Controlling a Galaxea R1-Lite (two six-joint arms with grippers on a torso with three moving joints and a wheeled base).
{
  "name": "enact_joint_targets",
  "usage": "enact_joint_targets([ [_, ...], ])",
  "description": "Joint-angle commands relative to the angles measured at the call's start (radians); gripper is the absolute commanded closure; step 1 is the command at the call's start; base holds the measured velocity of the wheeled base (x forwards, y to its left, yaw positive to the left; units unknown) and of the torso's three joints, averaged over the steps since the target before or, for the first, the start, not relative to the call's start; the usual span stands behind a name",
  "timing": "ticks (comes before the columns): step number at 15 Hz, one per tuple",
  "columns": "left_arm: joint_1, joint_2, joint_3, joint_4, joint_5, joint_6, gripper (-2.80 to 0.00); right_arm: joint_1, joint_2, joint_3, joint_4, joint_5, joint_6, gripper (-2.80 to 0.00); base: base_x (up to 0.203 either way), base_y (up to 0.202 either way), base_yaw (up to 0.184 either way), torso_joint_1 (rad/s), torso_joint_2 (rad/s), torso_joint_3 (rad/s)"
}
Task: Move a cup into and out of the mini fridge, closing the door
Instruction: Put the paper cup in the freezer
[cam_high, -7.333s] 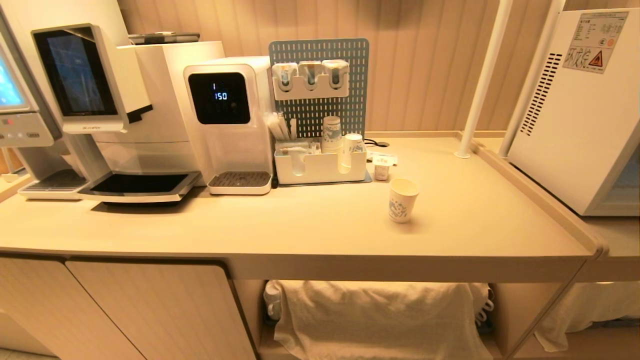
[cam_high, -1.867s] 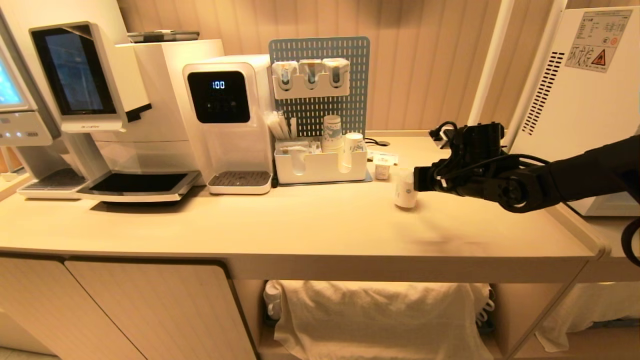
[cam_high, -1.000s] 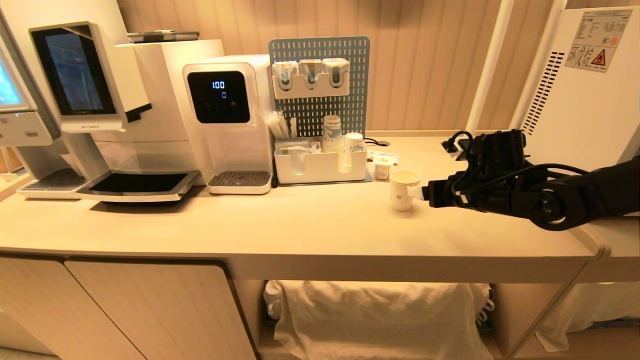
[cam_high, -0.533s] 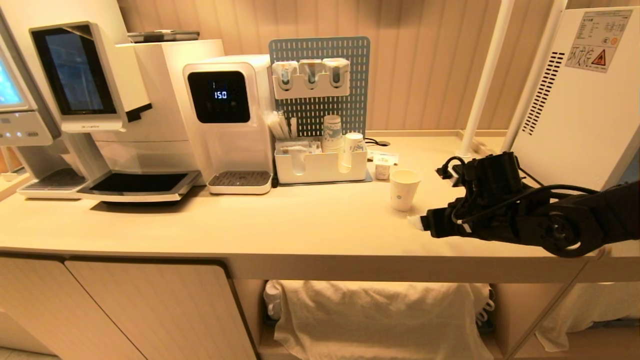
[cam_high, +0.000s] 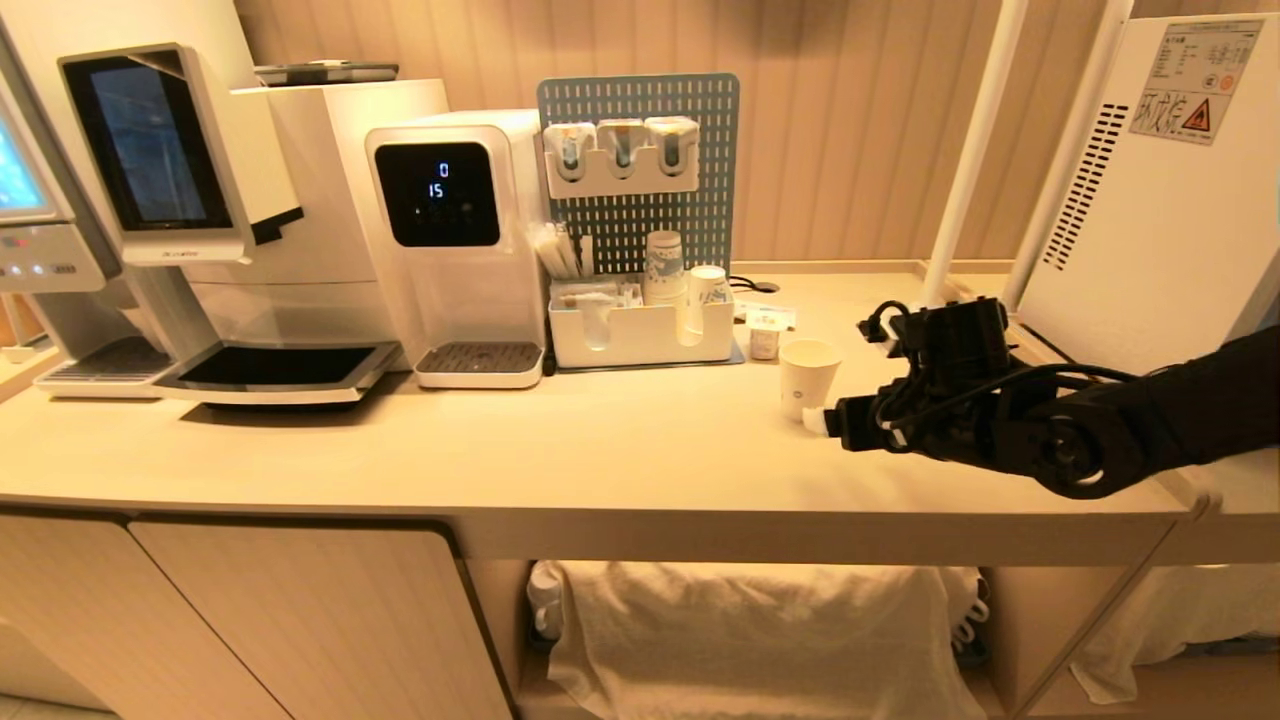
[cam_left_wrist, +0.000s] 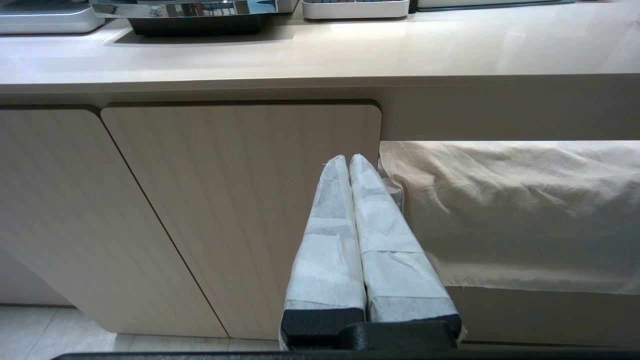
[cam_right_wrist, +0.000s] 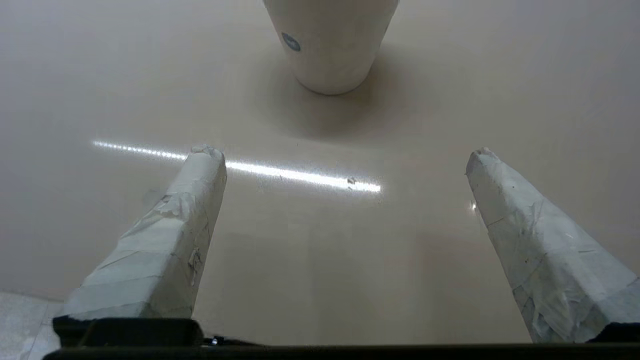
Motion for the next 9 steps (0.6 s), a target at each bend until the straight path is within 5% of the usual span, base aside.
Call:
enact_joint_targets([
  [1, 0.0, 0.001, 0.0, 0.0, 0.0, 0.0, 0.0, 0.001, 0.083, -0.039, -0.008, -0.002, 0.0, -2.8, 0.0, 0.0, 0.0, 0.0, 0.0, 0.0],
  [9, 0.0, 0.001, 0.0, 0.0, 0.0, 0.0, 0.0, 0.0, 0.272, -0.266, -0.036, -0.005, -0.001, -2.8, 0.0, 0.0, 0.0, 0.0, 0.0, 0.0],
])
